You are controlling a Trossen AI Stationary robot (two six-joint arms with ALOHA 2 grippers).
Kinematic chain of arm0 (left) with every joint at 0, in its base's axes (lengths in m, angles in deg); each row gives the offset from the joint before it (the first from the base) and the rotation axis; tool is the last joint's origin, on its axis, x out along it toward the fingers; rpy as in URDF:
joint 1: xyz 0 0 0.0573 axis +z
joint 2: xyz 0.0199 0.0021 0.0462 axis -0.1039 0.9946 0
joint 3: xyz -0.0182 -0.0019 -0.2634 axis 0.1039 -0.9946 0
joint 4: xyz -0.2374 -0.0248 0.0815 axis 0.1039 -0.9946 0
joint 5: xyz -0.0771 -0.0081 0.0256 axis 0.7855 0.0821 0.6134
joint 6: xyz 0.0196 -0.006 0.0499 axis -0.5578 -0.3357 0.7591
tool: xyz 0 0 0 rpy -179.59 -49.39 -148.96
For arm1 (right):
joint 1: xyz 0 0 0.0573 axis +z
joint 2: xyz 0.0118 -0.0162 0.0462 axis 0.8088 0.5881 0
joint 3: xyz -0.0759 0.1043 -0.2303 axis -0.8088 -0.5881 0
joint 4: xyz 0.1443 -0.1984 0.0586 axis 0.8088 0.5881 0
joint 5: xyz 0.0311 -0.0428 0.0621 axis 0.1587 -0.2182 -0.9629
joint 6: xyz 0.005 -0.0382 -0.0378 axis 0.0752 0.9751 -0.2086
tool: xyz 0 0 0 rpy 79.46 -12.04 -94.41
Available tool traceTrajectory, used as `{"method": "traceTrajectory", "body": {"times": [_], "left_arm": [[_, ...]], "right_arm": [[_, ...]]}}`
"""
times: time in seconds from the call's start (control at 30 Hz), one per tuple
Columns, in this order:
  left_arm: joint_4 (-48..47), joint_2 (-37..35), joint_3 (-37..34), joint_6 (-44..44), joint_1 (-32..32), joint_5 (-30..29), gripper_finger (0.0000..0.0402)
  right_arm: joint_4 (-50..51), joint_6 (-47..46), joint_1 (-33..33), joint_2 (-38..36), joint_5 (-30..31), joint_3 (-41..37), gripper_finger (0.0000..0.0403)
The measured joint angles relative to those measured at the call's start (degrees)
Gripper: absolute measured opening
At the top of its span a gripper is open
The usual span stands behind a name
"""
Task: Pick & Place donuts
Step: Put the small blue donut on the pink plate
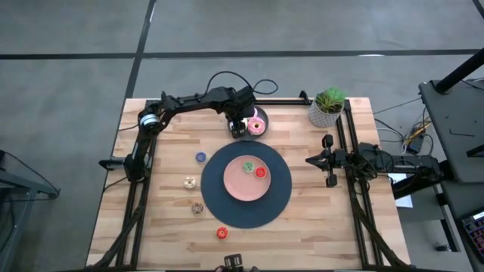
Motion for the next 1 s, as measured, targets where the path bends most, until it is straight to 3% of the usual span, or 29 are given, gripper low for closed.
{"method": "traceTrajectory", "body": {"times": [0.4, 0.77, 1.0], "left_arm": [[-4.1, -3.5, 5.0, -1.3, 0.0, 0.1, 0.0193], [-5.0, -11.3, 0.5, -6.4, -0.9, 0.5, 0.0193], [-3.0, -18.3, -7.9, -8.8, -2.9, 0.5, 0.0193]], "right_arm": [[0.0, 0.0, 0.0, 0.0, 0.0, 0.0, 0.0008], [0.0, 0.0, 0.0, 0.1, 0.0, 0.0, 0.0008], [0.0, 0.0, 0.0, 0.4, 0.0, 0.0, 0.0008]]}}
